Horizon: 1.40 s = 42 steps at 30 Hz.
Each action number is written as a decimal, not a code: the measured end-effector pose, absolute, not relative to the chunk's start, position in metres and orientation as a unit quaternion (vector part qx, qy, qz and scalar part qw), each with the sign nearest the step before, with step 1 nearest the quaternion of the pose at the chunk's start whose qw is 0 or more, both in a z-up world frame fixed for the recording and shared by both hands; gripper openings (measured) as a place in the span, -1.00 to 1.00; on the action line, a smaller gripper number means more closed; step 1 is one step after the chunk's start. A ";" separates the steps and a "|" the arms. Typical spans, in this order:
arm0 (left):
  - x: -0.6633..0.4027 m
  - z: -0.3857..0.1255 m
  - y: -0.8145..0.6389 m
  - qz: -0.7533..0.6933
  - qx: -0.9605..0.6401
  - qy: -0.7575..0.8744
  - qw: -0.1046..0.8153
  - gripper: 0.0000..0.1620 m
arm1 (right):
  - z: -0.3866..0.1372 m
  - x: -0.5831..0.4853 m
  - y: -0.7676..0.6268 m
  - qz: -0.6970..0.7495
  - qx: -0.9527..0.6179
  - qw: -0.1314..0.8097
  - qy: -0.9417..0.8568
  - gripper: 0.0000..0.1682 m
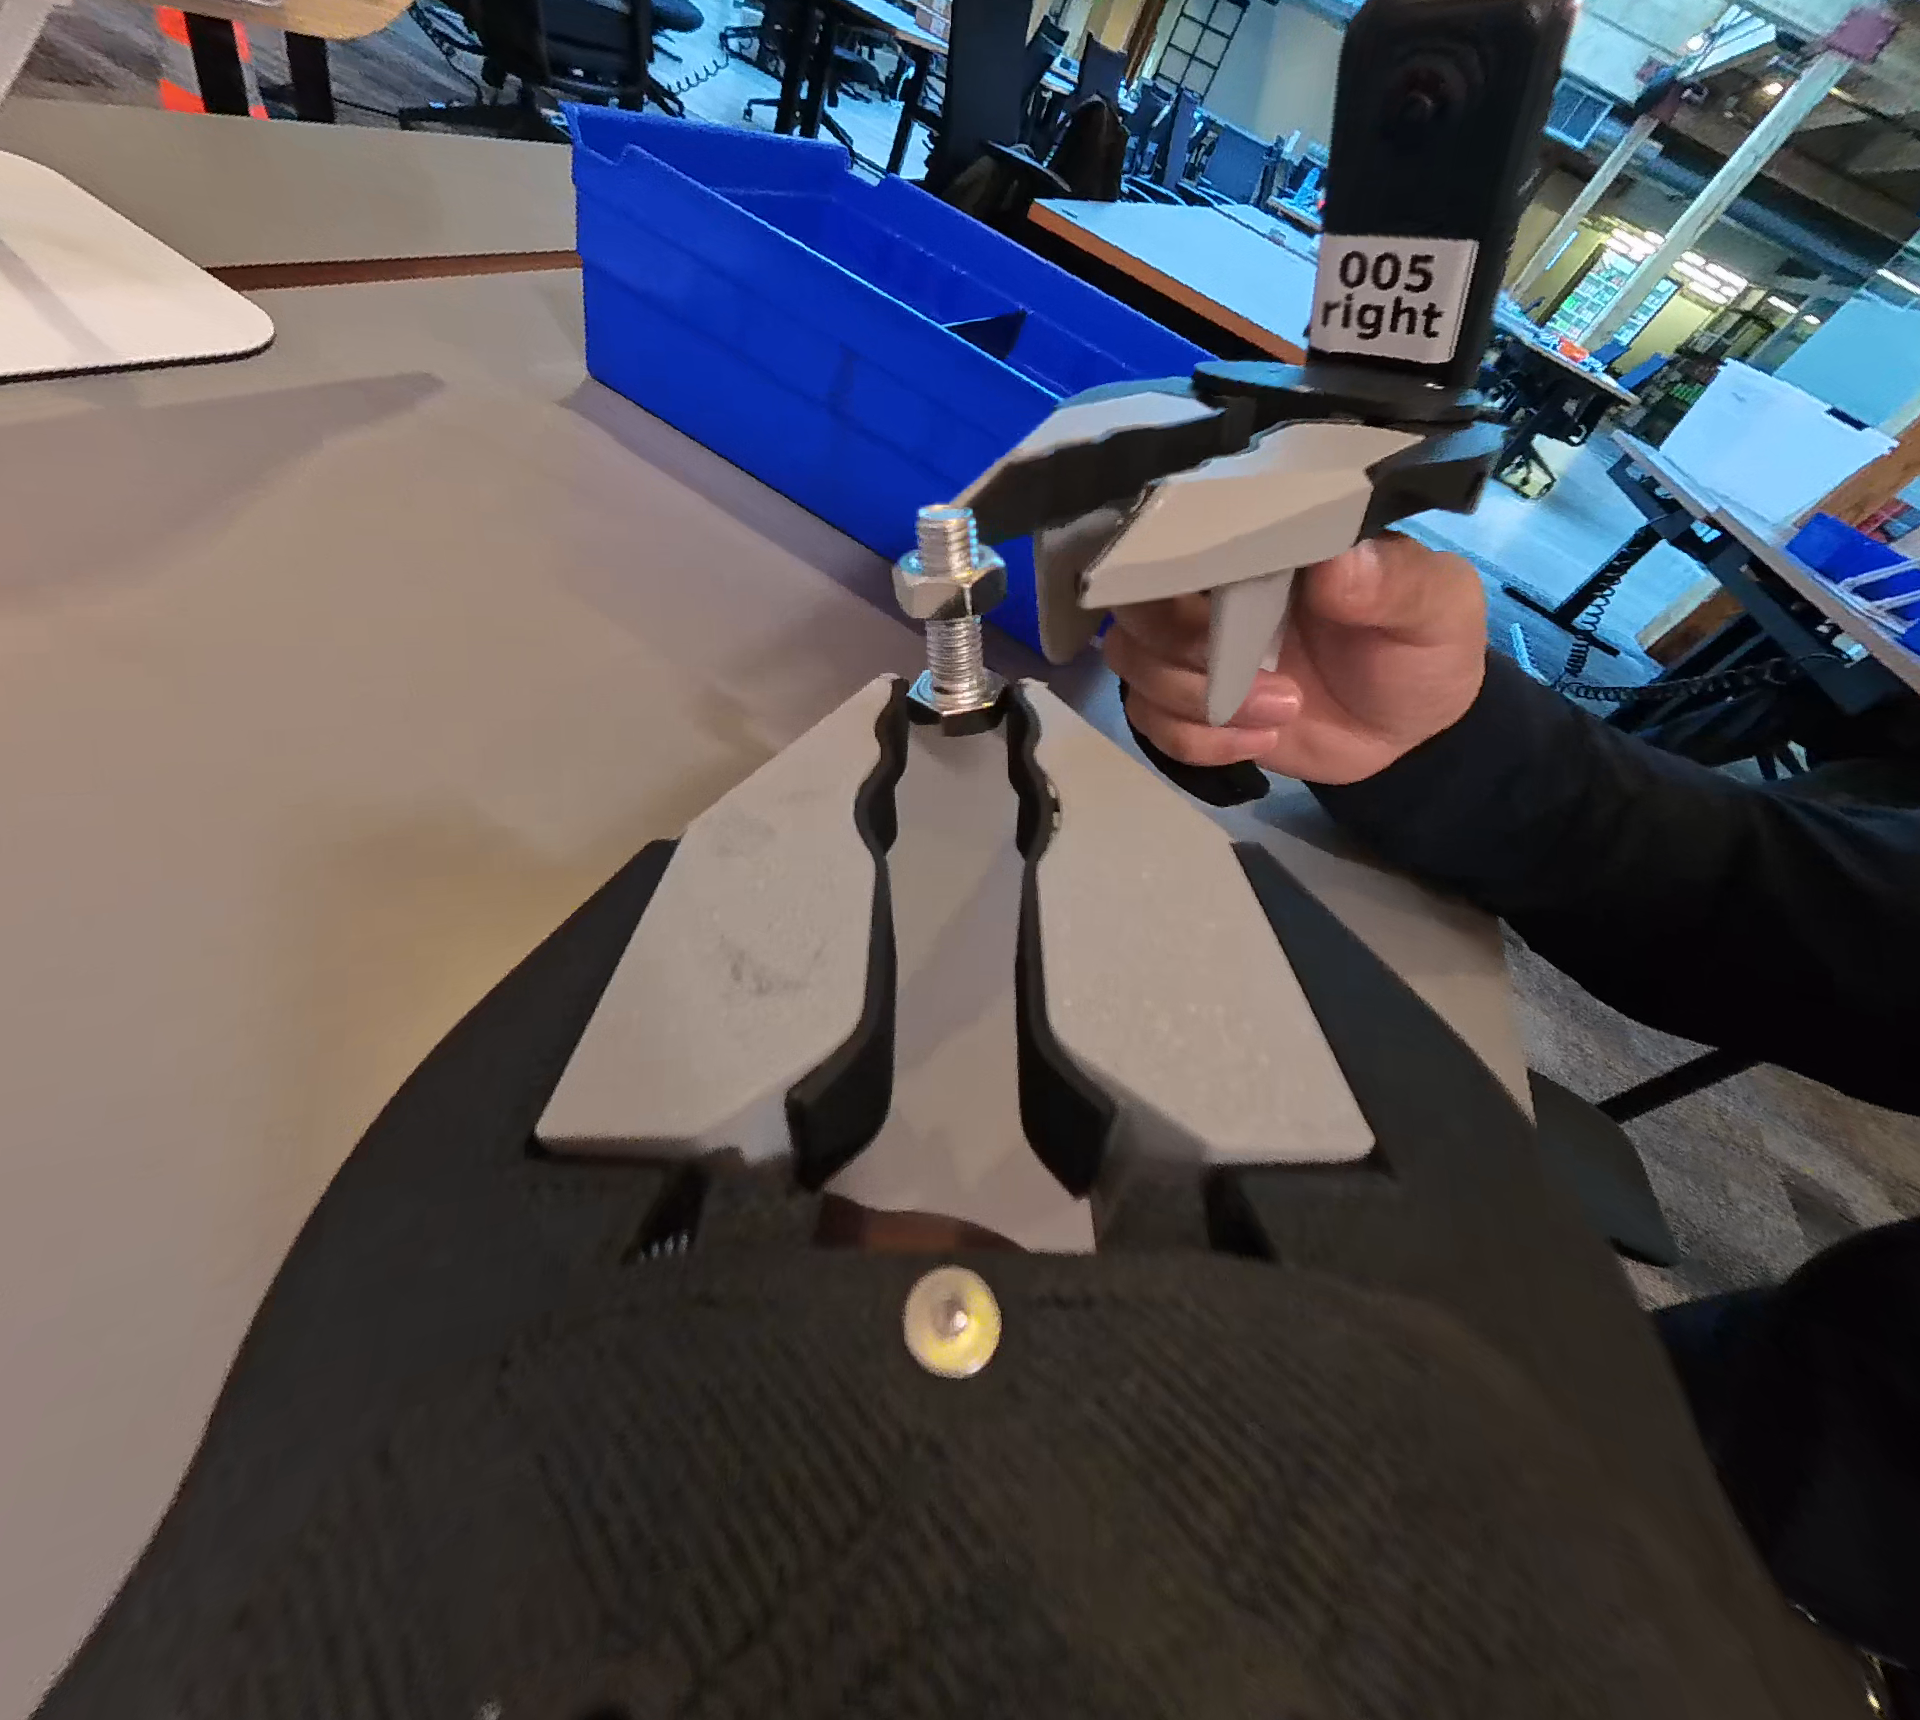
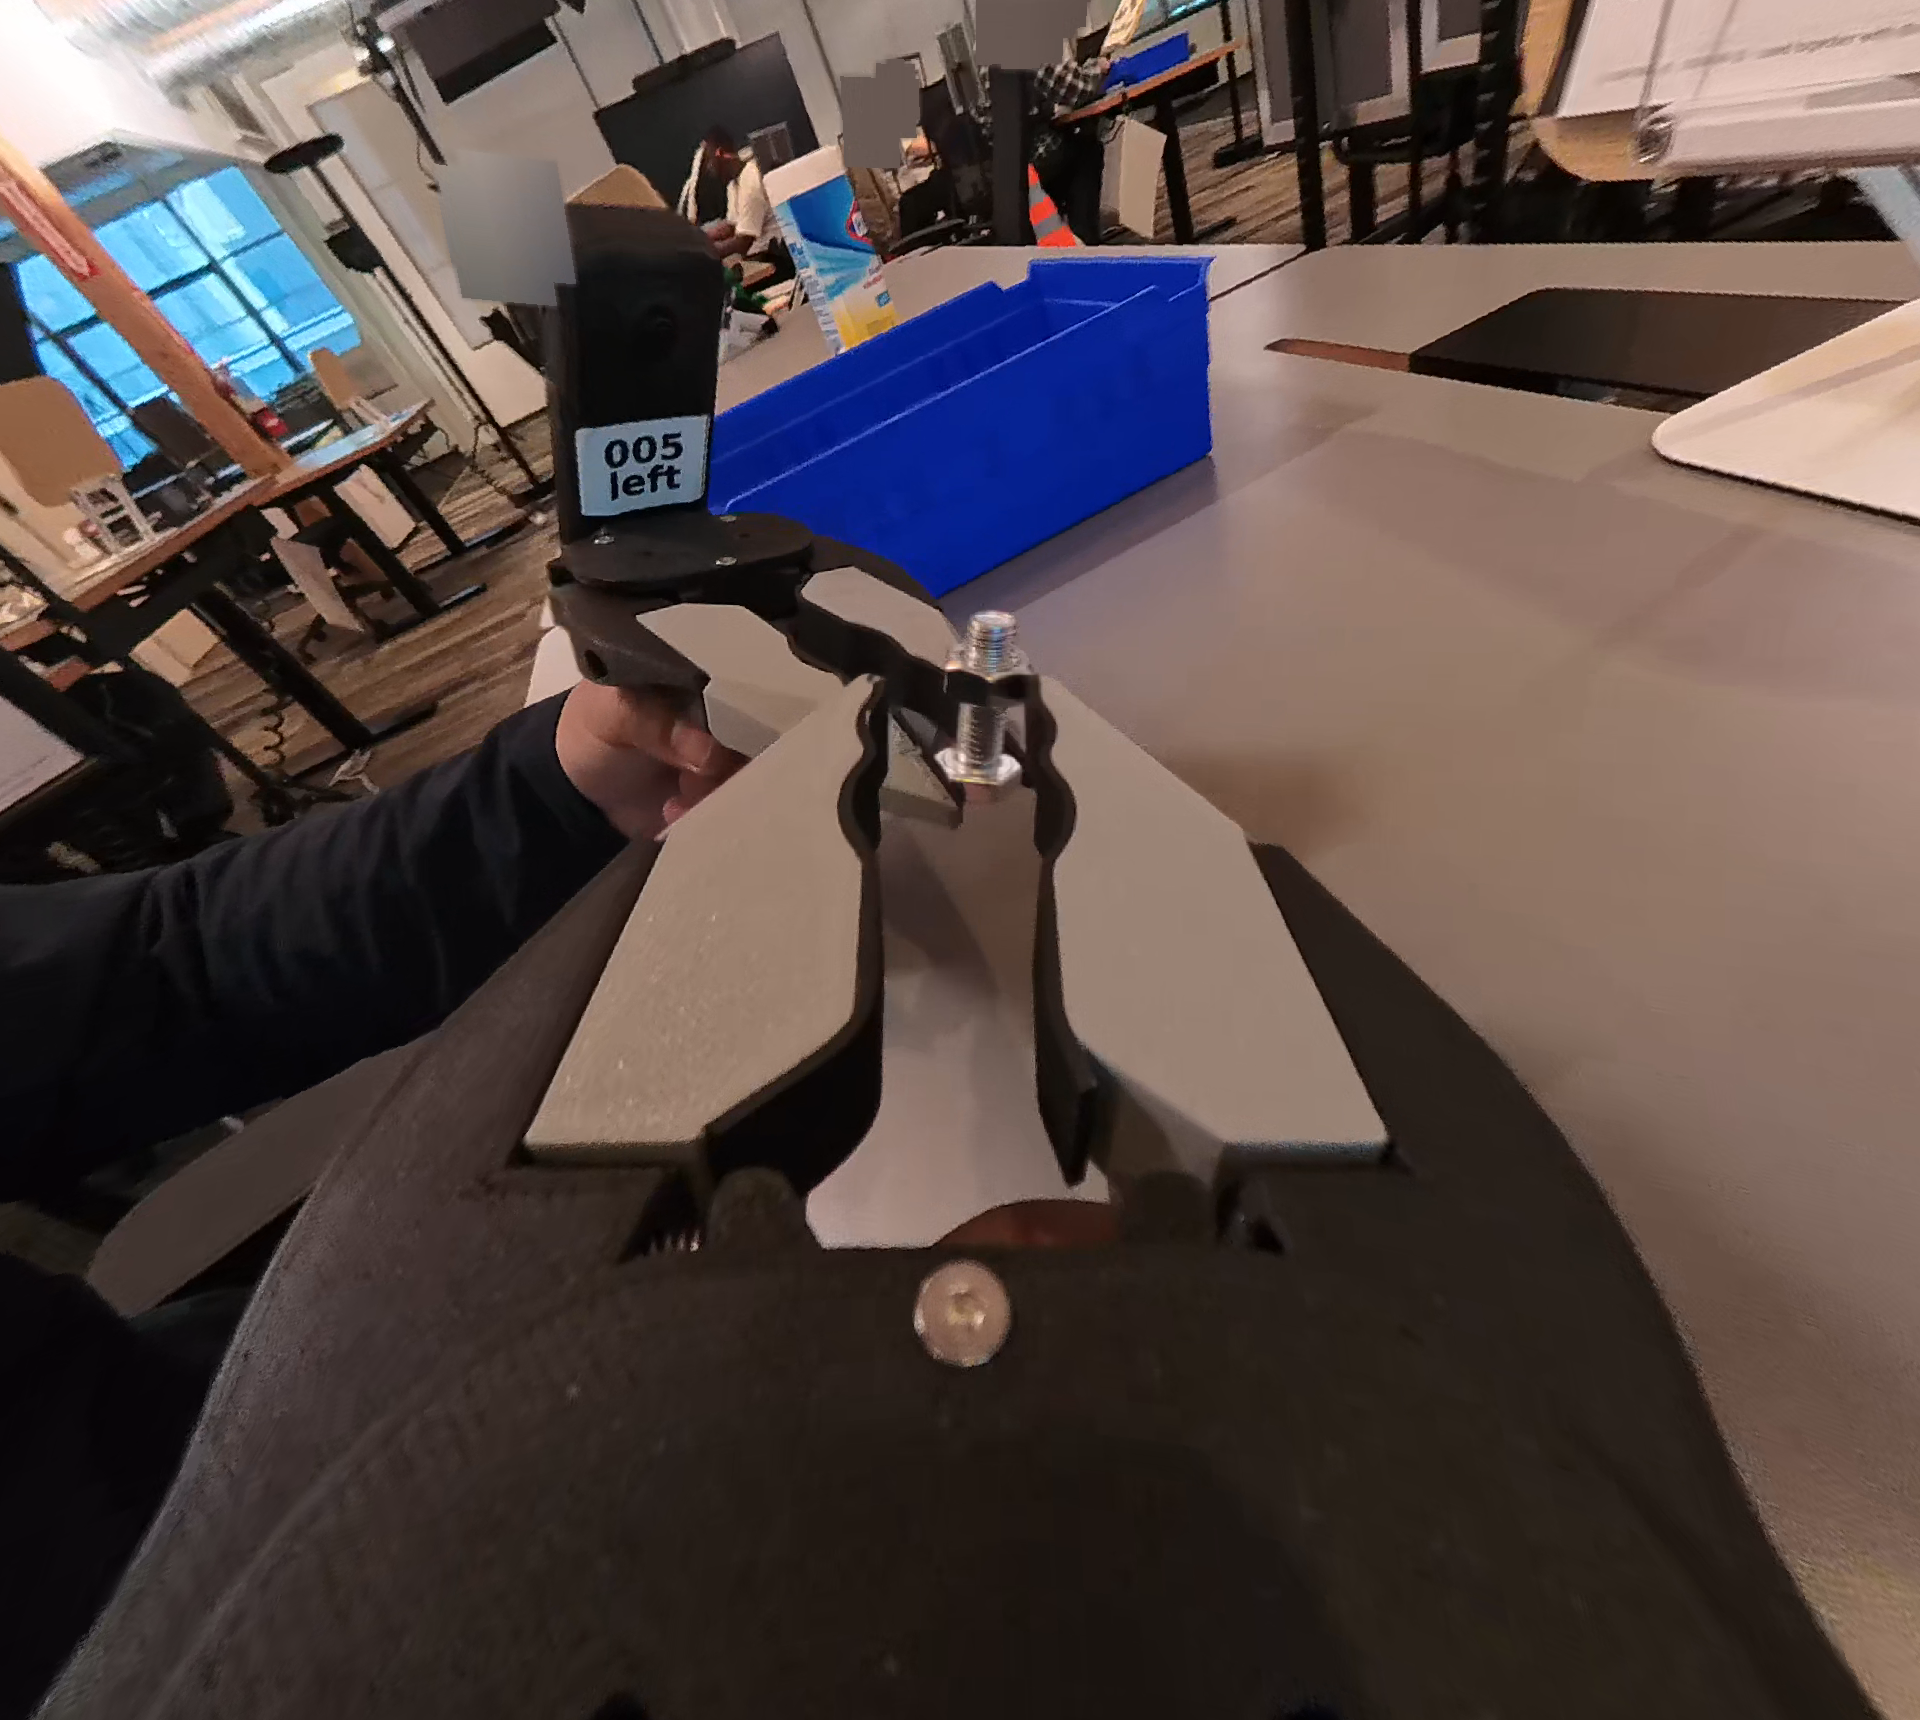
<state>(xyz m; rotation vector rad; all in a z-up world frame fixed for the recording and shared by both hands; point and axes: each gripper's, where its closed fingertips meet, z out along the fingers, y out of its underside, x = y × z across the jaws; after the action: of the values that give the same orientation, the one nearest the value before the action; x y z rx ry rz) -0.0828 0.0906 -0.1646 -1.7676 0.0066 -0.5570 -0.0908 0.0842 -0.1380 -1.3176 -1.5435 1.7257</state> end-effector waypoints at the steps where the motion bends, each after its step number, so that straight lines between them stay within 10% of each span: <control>1: -0.081 -0.165 0.091 -0.241 -0.763 0.006 0.599 -0.80 | -0.140 -0.091 0.081 0.628 -0.479 0.233 -0.568 -0.71; 42: -0.073 -0.168 0.094 -0.247 -0.766 0.011 0.594 -0.80 | -0.150 -0.094 0.077 0.609 -0.475 0.231 -0.592 -0.71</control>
<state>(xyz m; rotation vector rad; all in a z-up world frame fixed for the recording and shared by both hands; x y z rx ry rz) -0.0725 0.0937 -0.1680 -1.7799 0.0251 -0.5748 -0.0945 0.0769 -0.1499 -1.3057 -1.6276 1.6730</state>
